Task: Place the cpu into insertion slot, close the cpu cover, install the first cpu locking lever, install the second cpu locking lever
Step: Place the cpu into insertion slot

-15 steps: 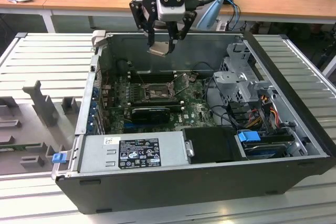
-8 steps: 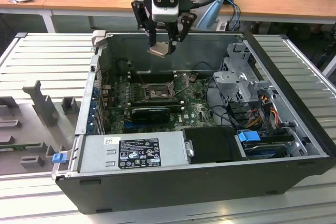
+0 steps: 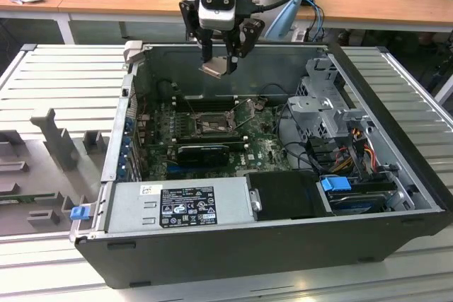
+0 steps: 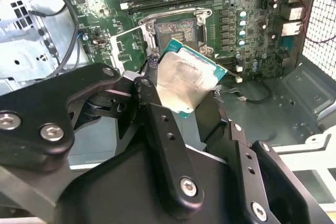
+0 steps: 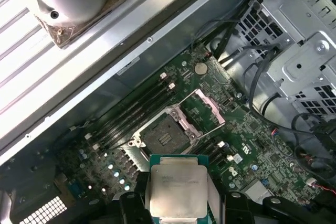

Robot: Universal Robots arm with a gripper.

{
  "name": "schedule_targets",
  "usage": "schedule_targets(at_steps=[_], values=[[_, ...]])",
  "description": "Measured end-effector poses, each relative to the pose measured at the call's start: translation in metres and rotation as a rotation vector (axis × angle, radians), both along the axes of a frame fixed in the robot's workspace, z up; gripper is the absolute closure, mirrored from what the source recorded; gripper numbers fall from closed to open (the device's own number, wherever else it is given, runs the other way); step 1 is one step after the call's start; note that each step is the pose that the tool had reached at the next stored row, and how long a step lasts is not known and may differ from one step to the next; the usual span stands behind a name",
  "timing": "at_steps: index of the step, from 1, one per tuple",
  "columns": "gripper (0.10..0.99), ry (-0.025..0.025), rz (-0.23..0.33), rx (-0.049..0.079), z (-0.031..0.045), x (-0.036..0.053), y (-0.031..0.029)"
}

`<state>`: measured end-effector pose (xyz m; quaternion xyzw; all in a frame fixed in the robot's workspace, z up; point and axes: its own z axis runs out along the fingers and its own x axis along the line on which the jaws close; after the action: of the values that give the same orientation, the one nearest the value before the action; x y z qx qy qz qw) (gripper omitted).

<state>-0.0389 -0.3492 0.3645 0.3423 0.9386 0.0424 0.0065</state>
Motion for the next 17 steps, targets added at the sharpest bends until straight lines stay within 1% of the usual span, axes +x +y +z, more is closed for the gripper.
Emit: schedule_targets(at_steps=[3, 8, 17], values=[[0.557, 0.0000, -0.035, 0.000, -0.0001, 0.0000, 0.0000], [0.557, 0.0000, -0.060, 0.000, -0.0005, 0.0000, 0.0000], [0.557, 0.0001, -0.061, 0.000, -0.0022, 0.0000, 0.0000]])
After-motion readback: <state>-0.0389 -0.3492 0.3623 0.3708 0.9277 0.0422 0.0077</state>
